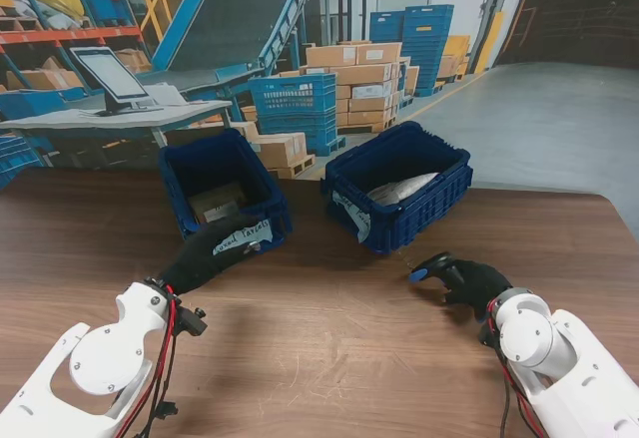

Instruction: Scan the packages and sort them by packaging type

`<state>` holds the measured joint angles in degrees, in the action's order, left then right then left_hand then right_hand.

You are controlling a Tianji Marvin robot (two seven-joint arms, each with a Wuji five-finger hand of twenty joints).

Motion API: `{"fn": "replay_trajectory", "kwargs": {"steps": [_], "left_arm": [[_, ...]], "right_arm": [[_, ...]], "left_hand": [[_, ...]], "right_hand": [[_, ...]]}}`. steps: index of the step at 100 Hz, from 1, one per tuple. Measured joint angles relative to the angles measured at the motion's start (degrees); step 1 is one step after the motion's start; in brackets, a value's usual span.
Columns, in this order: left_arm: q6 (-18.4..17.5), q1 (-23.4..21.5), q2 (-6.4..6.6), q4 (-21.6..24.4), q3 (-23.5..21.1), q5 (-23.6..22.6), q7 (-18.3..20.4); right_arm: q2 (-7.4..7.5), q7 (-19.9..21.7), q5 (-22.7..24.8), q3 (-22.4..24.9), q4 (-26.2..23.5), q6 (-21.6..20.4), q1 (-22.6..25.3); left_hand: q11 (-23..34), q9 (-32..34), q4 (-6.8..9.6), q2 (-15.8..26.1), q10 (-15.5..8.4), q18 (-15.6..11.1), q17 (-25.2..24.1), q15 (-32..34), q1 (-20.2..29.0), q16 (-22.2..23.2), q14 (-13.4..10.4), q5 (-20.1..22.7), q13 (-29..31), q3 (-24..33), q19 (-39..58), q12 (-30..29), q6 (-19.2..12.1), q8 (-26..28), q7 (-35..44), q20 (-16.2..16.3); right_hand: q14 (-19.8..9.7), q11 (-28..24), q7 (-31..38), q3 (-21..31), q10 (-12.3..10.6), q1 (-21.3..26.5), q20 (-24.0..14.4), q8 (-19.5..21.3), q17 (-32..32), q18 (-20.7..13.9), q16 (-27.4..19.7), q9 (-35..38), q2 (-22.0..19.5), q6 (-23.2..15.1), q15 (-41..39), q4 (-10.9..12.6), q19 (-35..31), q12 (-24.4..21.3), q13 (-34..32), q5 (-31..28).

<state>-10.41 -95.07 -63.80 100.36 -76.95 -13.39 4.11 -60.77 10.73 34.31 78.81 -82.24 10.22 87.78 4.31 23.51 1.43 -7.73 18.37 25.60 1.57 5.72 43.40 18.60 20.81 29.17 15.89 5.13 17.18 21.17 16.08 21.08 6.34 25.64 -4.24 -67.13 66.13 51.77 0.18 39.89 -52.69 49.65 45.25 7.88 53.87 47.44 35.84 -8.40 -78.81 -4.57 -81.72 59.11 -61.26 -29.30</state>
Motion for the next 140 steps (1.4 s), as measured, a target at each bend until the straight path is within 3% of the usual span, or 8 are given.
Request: {"fn": "replay_trajectory", "kwargs": {"steps": [25, 37, 68, 88, 112, 118, 124, 140], "left_arm": [[-0.5, 0.1, 0.05, -0.5, 0.3, 0.4, 0.1], [-0.7, 0.2, 0.07, -0.8, 0.6, 0.6, 0.2], [-1.5, 0.6, 0.10, -1.4, 1.1, 1.2, 0.5], [-2.0, 0.7, 0.11, -1.6, 1.3, 1.3, 0.5], [-2.6, 0.7, 0.12, -1.7, 1.3, 1.3, 0.5], [-2.7, 0.7, 0.12, -1.7, 1.3, 1.4, 0.6], [-2.7, 0.7, 0.13, -1.7, 1.3, 1.5, 0.7], [-2.9, 0.7, 0.16, -1.8, 1.3, 1.6, 0.9]], "right_arm": [[-0.03, -0.6, 0.6, -1.5, 3.1, -1.3, -2.0], [-0.03, -0.4, 0.6, -2.0, 3.9, -1.6, -2.5], [0.07, 1.8, 0.5, -2.0, 4.2, -2.0, -2.8], [0.32, 3.3, 0.2, -1.4, 2.7, -1.6, -2.4], [0.52, 4.2, 0.6, -0.5, 0.6, -0.8, -1.9], [0.63, 4.8, 0.7, -0.4, 0.0, -0.5, -1.8], [0.72, 5.4, 0.7, -0.2, -0.5, 0.1, -1.8], [0.74, 5.7, 0.7, 0.2, -1.3, 1.6, -1.4]], "left_hand": [[0.0, -0.3, 0.00, 0.0, 0.1, 0.0, 0.0, 0.0, 0.0, -0.1, 0.0, 0.0, 0.0, 0.0, -0.3, 0.0, 0.0, 0.0, 0.0, 0.0], [0.0, -0.7, 0.00, 0.0, 0.2, 0.0, 0.0, 0.0, 0.0, -0.2, 0.0, 0.0, 0.0, 0.0, -0.8, 0.0, 0.0, 0.0, 0.0, 0.0], [0.0, -0.7, 0.00, 0.0, 0.2, -0.1, -0.4, 0.0, 0.0, -0.5, 0.0, 0.0, 0.0, 0.0, -1.4, 0.0, 0.0, 0.0, 0.0, 0.0], [0.0, -0.7, 0.00, 0.0, 0.2, -0.1, -0.6, 0.0, 0.0, -0.6, 0.0, 0.0, 0.0, -0.6, -1.5, 0.0, 0.0, 0.0, 0.0, 0.0], [-0.1, -1.3, 0.00, 0.0, 0.2, -0.1, -0.6, -0.1, 0.0, -0.6, 0.0, 0.0, -1.4, -0.6, -1.5, 0.0, 0.0, 0.0, 0.0, 0.0], [-0.1, -1.3, 0.00, 0.0, 0.2, -0.1, -0.6, -0.1, 0.0, -0.6, 0.0, 0.0, -1.4, -0.6, -1.6, 0.0, 0.0, 0.0, 0.0, 0.0], [-0.1, -1.3, 0.00, 0.0, 0.2, -0.1, -0.7, -0.1, 0.0, -0.6, 0.0, 0.0, -1.4, -0.6, -2.1, 0.0, 0.0, 0.0, 0.0, 0.0], [-0.1, -1.3, 0.00, 0.0, 0.2, -0.1, -0.7, -0.1, 0.0, -0.6, 0.0, 0.0, -1.4, -0.6, -2.2, 0.0, 0.0, 0.0, 0.0, 0.0]], "right_hand": [[0.0, 0.7, 0.0, -0.2, 0.1, 0.0, 1.3, -3.1, -2.2, 0.6, 0.0, -1.2, -0.1, 0.0, 2.2, -0.4, 2.0, -1.3, 0.0, 0.1], [0.6, 3.3, -1.8, -0.5, 2.1, 0.0, 1.3, -6.4, -4.7, 1.1, -0.9, -4.1, -1.9, 0.4, 5.3, -0.4, 3.8, -2.9, 2.0, 1.2], [5.5, 11.0, -8.8, -2.4, 5.9, -2.6, 1.9, -15.3, -11.7, 2.2, -5.7, -13.0, -6.6, 3.7, 16.8, -0.5, 7.4, -11.3, 10.8, 4.6], [7.9, 16.7, -18.5, -6.6, 7.9, -6.3, 4.0, -15.2, -20.0, 3.7, -9.9, -20.7, -12.2, 7.5, 25.7, 1.1, 15.4, -18.9, 18.4, 4.7], [8.1, 27.0, -30.6, -13.6, 10.4, -9.4, 10.9, -12.0, -27.1, 7.0, -18.1, -24.5, -17.8, 10.9, 37.7, 2.5, 27.7, -31.0, 22.6, 4.8], [8.1, 28.9, -32.9, -15.3, 10.4, -10.4, 12.6, -12.0, -28.7, 7.4, -21.0, -24.9, -19.0, 11.4, 42.3, 4.6, 30.0, -33.4, 24.4, 5.0], [8.1, 30.9, -34.8, -16.7, 10.7, -10.4, 14.0, -12.5, -30.1, 7.7, -24.8, -25.8, -19.5, 12.0, 48.1, 4.6, 32.2, -35.2, 27.0, 5.6], [11.9, 34.3, -39.3, -19.8, 11.1, -11.0, 17.3, -13.2, -32.7, 8.6, -33.6, -27.2, -20.7, 12.7, 60.9, 5.3, 36.7, -38.2, 32.0, 6.2]]}}
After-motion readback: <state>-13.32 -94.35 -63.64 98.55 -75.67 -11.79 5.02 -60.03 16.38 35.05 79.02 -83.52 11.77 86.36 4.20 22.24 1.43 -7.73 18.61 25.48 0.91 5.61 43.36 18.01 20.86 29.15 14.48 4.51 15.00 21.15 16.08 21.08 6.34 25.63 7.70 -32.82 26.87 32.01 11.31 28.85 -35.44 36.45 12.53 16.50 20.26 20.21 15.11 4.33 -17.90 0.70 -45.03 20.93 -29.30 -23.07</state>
